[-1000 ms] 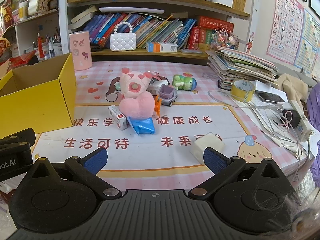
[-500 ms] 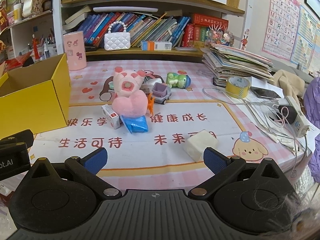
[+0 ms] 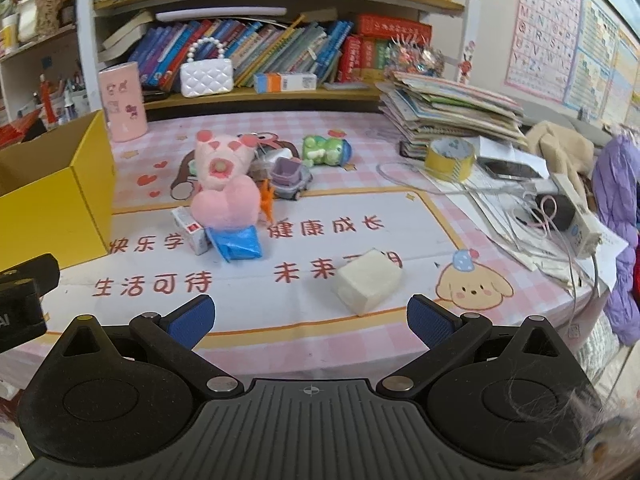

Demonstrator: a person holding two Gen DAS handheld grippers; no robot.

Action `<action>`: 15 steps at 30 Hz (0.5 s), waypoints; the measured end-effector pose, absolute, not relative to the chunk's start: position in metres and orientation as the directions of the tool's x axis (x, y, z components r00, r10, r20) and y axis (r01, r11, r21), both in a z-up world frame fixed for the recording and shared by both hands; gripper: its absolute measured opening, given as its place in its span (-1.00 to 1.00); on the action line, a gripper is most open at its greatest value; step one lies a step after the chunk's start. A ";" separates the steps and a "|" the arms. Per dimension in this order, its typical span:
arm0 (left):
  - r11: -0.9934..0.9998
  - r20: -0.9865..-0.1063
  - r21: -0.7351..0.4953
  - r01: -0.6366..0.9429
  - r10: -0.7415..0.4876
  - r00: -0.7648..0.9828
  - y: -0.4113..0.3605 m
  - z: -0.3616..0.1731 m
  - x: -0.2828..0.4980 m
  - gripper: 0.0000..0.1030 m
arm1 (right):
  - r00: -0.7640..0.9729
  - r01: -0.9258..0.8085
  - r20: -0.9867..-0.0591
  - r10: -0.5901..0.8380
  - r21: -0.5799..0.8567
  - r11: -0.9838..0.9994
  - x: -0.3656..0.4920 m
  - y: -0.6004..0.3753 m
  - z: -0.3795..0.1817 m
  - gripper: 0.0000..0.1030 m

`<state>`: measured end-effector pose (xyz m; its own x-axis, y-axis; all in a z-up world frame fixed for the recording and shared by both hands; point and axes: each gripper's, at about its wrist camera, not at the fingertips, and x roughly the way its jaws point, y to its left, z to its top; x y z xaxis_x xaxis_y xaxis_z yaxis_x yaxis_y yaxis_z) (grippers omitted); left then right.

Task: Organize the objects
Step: 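Move both tools toward the toys beside the yellow box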

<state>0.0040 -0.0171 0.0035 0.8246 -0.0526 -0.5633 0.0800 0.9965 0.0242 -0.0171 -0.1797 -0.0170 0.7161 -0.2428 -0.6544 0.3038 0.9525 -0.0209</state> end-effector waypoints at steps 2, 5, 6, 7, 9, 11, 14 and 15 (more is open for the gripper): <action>0.996 -0.560 0.033 0.081 -0.049 0.827 -0.022 0.004 0.006 1.00 | 0.714 0.314 -0.655 -0.246 -0.014 0.949 -0.015 -0.185 -0.018 1.00; 0.996 -0.559 0.038 0.080 -0.045 0.828 -0.029 0.005 0.009 1.00 | 0.711 0.304 -0.664 -0.232 -0.008 0.953 -0.011 -0.192 -0.019 1.00; 0.996 -0.558 0.038 0.076 -0.042 0.829 -0.030 0.005 0.010 1.00 | 0.712 0.299 -0.664 -0.227 -0.005 0.954 -0.009 -0.194 -0.019 1.00; 0.997 -0.557 0.034 0.069 -0.039 0.830 -0.031 0.005 0.011 1.00 | 0.716 0.294 -0.662 -0.223 -0.005 0.956 -0.007 -0.196 -0.019 1.00; 0.998 -0.551 0.011 0.069 -0.051 0.833 -0.033 0.005 0.014 1.00 | 0.724 0.279 -0.655 -0.217 -0.010 0.960 -0.004 -0.201 -0.019 0.98; 0.997 -0.550 -0.023 0.073 -0.073 0.832 -0.035 0.006 0.017 1.00 | 0.722 0.271 -0.658 -0.215 -0.018 0.962 0.001 -0.206 -0.021 0.95; 0.997 -0.564 -0.037 0.072 -0.080 0.822 -0.044 0.003 0.025 1.00 | 0.715 0.258 -0.670 -0.199 -0.012 0.966 0.011 -0.217 -0.023 0.92; 0.997 -0.568 -0.035 0.070 -0.078 0.819 -0.048 0.002 0.027 1.00 | 0.713 0.253 -0.673 -0.195 -0.013 0.967 0.014 -0.221 -0.025 0.92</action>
<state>0.0271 -0.0477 0.0022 0.8193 -0.0779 -0.5680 0.0703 0.9969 -0.0354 0.0145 -0.2206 -0.0245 0.7130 -0.1954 -0.6733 0.2529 0.9674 -0.0130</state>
